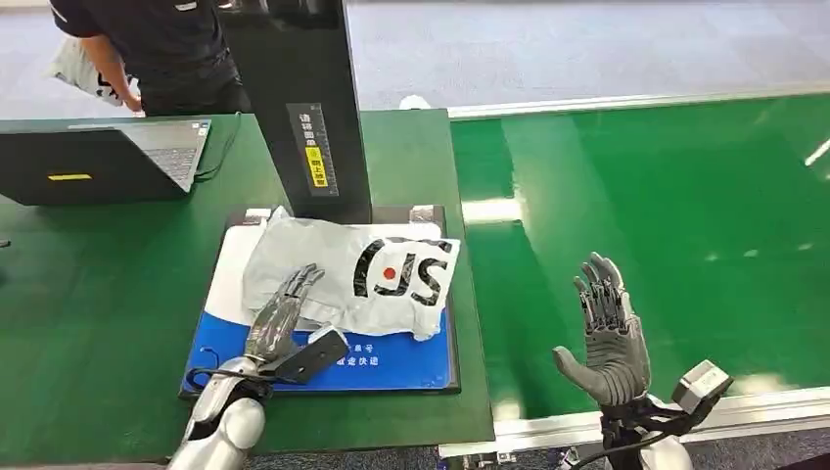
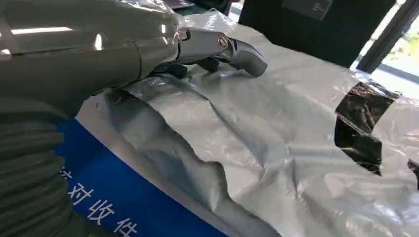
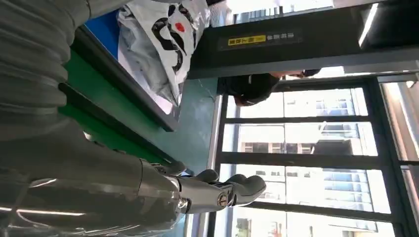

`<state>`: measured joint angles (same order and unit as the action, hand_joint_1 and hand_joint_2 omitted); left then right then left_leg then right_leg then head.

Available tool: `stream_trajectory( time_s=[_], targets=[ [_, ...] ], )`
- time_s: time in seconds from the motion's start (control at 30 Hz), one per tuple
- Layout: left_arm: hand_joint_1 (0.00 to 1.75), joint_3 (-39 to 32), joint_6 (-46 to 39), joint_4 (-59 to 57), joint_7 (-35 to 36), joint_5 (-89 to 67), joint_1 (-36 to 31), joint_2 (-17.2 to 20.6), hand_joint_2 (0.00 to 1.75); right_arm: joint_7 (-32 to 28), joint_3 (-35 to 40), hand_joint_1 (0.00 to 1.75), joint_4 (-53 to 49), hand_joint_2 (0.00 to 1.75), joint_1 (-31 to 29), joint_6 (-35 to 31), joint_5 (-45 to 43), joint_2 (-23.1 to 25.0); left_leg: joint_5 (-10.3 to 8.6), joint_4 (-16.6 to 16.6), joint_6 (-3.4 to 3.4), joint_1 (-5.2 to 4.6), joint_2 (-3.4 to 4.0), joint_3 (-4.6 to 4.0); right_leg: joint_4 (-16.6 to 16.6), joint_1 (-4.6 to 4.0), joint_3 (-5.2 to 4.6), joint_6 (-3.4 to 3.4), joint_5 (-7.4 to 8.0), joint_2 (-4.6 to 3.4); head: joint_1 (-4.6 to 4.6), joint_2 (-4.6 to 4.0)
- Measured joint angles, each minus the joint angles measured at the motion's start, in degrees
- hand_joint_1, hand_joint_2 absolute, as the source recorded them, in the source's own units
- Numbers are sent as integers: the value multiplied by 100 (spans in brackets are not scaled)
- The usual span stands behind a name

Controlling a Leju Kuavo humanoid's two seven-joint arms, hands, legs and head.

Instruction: Moved the parcel from conveyor to table for the left to box.

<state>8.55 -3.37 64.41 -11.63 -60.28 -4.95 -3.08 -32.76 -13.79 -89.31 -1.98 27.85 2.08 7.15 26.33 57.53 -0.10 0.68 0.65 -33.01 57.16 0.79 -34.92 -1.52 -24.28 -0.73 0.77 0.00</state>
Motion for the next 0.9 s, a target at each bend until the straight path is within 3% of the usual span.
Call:
stream_trajectory(
  time_s=[0.03, 0.67, 0.9],
  targets=[
    [175, 0, -4, -37, 41, -20, -26, 0, 175, 0, -4, 0, 0, 175, 1, 0, 0, 7, 0, 0, 0, 0, 0, 2, 0, 0, 2, 0, 0, 0, 0, 0],
    [175, -203, -864, -122, 24, -83, -60, 20, 175, 70, -52, 0, -98, 175, 94, 20, -13, 92, -2, -1, -4, 0, 0, 9, 5, 0, 5, 3, 1, 0, 0, 0],
    [175, -477, -2362, -22, -175, -219, 53, 13, 175, 131, -61, 0, -179, 175, 125, 17, -52, 116, -3, -1, -4, 0, 1, 3, 5, -1, -1, 3, 1, -1, 0, 0]
  ],
)
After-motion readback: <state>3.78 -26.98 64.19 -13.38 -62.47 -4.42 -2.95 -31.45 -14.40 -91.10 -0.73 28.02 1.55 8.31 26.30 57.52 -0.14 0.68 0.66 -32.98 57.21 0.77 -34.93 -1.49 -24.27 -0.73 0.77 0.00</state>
